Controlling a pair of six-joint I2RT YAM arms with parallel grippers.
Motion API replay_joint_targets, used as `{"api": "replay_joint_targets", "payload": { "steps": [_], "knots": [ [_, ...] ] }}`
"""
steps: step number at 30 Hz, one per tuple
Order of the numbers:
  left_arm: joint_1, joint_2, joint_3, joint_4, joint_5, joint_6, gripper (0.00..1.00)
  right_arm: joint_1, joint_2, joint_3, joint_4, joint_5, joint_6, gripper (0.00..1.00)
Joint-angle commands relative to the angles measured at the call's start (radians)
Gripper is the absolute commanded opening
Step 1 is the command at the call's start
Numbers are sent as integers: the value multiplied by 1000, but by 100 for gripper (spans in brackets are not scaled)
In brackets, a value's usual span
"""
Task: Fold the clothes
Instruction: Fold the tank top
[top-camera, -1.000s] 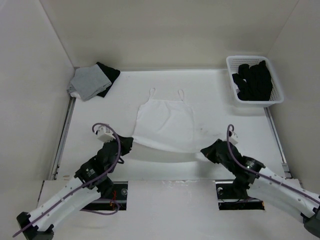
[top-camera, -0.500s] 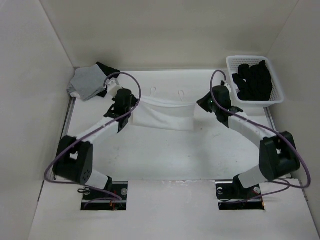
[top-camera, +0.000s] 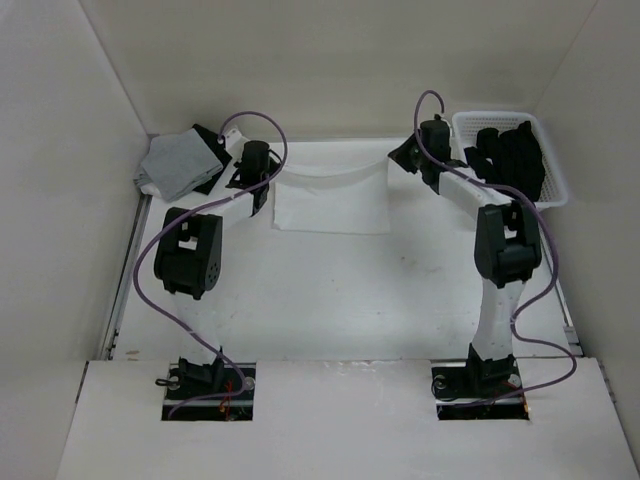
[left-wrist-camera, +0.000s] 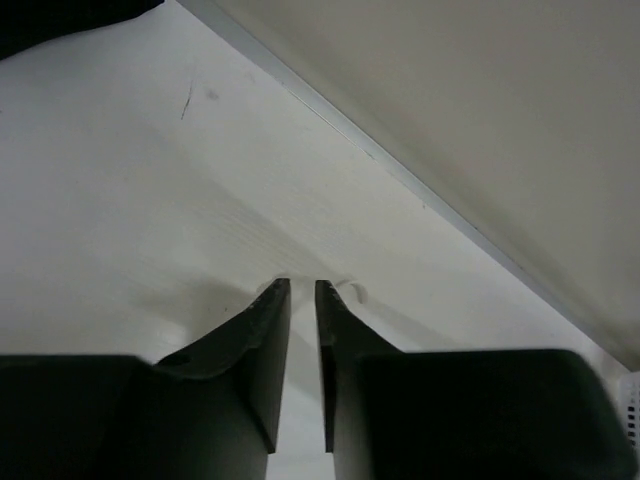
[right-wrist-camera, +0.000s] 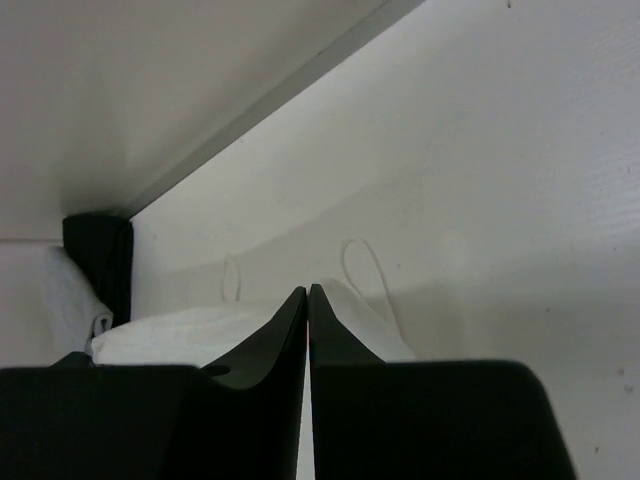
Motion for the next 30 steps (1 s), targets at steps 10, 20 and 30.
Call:
{"api": "replay_joint_targets", "payload": {
  "steps": [10, 20, 30],
  "knots": [
    [25, -220, -272, 97, 91, -15, 31, 7, -127, -190, 57, 61, -50, 36],
    [-31, -380, -673, 199, 163, -82, 26, 71, -393, -730, 350, 27, -5, 1],
    [-57, -348, -672, 324, 208, -116, 15, 84, -387, -780, 392, -19, -5, 3]
  ]
}}
